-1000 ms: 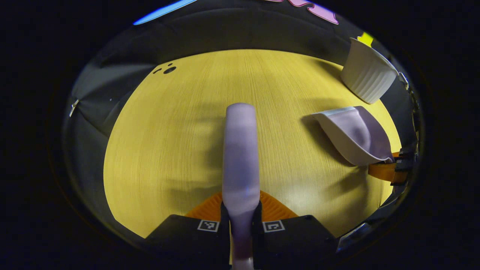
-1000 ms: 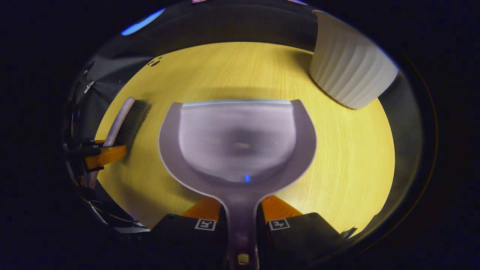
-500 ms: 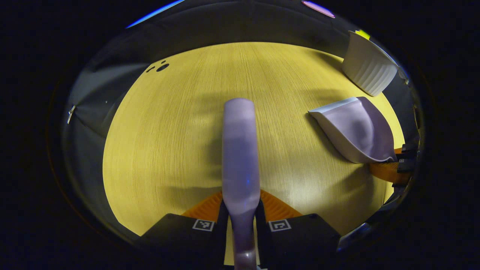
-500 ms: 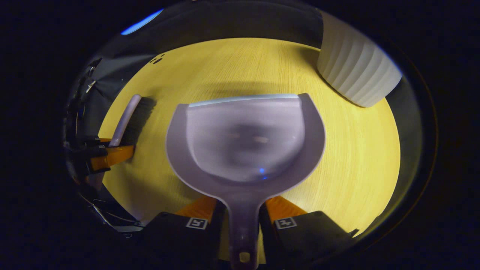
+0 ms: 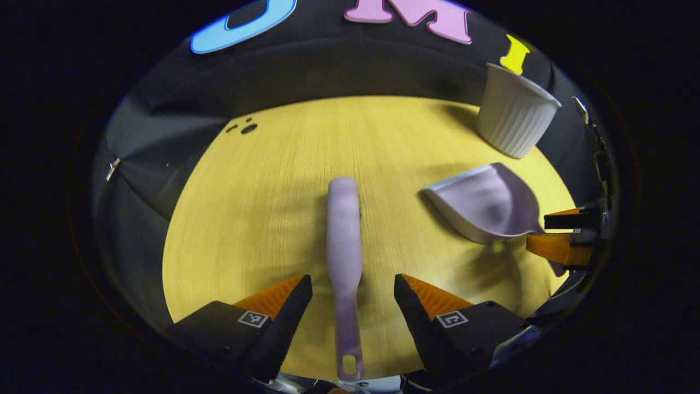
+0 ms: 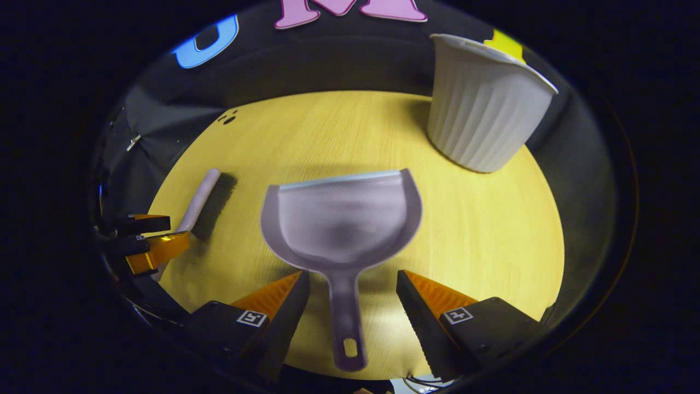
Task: Pick up the small broom and dustpan from the desktop, sweep the trash into the dustpan with the broom, and then empty the trash into the garbage bin.
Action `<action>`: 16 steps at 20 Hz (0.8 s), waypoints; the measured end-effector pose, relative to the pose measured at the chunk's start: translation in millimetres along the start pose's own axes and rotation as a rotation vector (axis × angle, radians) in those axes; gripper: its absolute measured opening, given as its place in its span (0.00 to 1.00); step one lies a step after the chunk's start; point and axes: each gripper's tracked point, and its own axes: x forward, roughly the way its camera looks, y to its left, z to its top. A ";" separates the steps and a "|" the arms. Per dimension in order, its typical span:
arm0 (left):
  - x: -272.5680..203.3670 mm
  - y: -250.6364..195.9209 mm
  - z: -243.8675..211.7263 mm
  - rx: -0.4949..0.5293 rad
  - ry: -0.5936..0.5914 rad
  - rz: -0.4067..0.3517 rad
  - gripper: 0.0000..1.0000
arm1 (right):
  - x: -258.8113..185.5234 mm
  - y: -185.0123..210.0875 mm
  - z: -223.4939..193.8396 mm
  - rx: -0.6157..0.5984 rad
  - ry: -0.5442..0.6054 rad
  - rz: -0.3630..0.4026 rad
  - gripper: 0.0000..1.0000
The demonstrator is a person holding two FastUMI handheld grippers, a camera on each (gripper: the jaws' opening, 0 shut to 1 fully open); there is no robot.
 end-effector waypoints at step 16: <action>-264.6 -7.9 30.9 -0.170 -0.693 0.065 0.96 | -232.2 43.8 72.7 -0.019 -0.665 0.022 0.99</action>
